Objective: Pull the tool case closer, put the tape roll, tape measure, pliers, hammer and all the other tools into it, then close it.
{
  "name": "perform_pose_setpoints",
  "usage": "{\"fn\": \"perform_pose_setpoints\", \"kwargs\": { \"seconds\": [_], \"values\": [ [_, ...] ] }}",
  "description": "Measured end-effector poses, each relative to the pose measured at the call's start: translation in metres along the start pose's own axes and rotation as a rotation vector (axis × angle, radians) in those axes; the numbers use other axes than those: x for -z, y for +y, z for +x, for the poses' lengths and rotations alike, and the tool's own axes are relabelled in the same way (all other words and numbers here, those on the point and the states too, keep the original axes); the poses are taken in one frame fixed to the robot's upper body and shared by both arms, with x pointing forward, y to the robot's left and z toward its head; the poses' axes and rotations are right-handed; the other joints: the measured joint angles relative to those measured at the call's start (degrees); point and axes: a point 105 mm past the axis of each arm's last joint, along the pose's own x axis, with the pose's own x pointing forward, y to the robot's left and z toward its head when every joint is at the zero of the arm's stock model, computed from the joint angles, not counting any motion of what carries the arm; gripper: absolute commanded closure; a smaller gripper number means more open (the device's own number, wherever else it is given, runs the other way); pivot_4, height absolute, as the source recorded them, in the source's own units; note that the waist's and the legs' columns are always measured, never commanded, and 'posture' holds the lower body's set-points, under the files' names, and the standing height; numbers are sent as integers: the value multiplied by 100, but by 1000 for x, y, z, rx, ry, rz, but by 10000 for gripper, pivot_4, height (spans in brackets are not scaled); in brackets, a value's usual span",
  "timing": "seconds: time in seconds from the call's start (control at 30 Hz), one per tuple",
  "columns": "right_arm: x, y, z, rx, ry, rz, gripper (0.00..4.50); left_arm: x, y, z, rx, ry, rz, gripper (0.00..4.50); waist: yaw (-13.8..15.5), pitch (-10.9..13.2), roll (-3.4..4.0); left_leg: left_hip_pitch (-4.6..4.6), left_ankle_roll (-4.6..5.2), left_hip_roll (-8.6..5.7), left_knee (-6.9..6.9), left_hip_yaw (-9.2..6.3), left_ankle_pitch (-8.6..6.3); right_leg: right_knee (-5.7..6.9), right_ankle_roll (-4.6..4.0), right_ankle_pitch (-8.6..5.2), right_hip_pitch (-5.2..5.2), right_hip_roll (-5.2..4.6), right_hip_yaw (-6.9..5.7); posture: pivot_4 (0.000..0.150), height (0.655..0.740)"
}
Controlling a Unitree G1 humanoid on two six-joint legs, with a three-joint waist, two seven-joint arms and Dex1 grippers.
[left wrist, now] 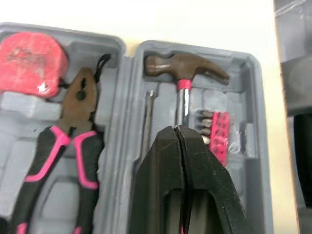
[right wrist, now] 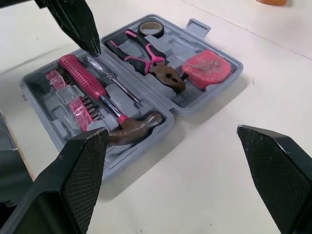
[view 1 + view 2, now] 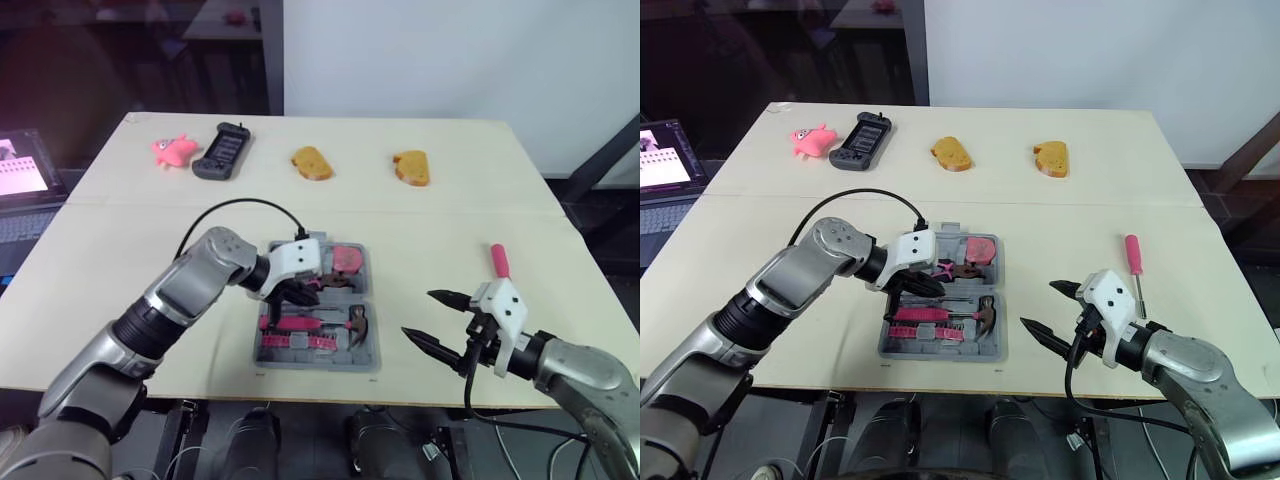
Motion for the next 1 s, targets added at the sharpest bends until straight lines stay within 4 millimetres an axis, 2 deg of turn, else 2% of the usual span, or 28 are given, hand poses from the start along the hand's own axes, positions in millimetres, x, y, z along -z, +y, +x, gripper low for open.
{"fn": "perform_pose_setpoints", "kwargs": {
  "seconds": [0.5,1.0],
  "values": [
    [-1,3,0,6,11,9,0,36,-17,21,-14,-22,-36,44778,-12,-1,1,1,0,0,-1,0,0,0,0,0,0,0,1,1500,7400],
    [-1,4,0,-14,12,20,0,45,-14,28,-51,-22,-6,44778,-5,-2,3,4,0,0,-1,0,0,0,0,0,3,0,1,1500,7400]
  ]
}}
